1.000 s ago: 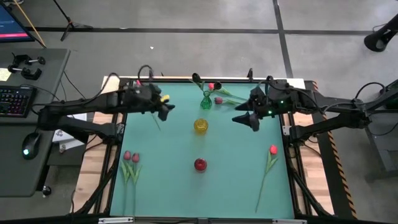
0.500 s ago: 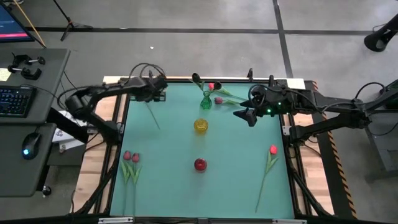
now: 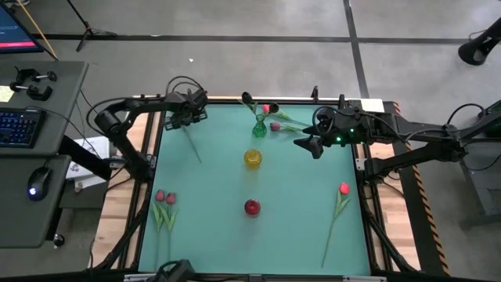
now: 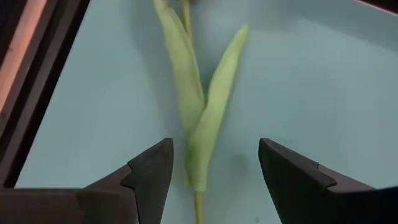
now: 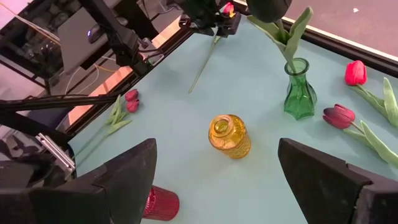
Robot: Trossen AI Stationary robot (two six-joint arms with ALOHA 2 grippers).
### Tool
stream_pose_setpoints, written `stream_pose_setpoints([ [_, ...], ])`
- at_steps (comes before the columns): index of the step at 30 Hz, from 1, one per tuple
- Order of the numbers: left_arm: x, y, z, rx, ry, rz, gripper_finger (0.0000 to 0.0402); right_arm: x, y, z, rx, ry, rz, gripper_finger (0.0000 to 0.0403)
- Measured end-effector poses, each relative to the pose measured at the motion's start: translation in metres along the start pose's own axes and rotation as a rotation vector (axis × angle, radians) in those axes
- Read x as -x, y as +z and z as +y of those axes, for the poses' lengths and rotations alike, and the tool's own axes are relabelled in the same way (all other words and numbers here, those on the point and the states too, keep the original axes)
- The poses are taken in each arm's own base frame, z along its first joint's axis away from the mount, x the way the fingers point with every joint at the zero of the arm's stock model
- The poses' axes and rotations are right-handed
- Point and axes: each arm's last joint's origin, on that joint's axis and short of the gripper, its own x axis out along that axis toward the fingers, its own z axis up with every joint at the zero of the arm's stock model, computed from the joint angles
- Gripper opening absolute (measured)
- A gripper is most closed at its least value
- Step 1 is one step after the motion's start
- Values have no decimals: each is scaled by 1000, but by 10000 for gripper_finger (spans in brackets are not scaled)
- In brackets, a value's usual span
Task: Sort flowers into vase by color
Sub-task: Put the top left pink flower into the red flower vase
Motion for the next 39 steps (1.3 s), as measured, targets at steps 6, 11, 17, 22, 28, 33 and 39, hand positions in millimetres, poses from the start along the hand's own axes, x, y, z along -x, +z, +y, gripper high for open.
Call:
stream_pose_setpoints([
  [6, -10, -1, -3, 44, 35, -11, 220, 0, 0, 0, 0, 0, 0, 325],
  [11, -17, -3, -9, -46, 22, -1, 151, 0, 0, 0, 0, 0, 0, 325],
  [17, -9, -3, -11, -100, -39, -14, 14, 0, -1, 0, -20, -4, 6, 325],
  [22, 20, 12, -8, -105, -186, -107, 5, 0, -2, -1, -17, -13, 17, 325],
  [28, 90, 28, 10, -134, -430, -379, 2, 0, -2, -1, -15, -13, 17, 325],
  [33, 161, 20, 33, -244, -717, -628, 1, 0, -2, -1, -14, -14, 18, 325],
  [39, 228, -24, 57, -389, -1077, -790, 1, 0, -2, -1, -13, -14, 18, 325],
])
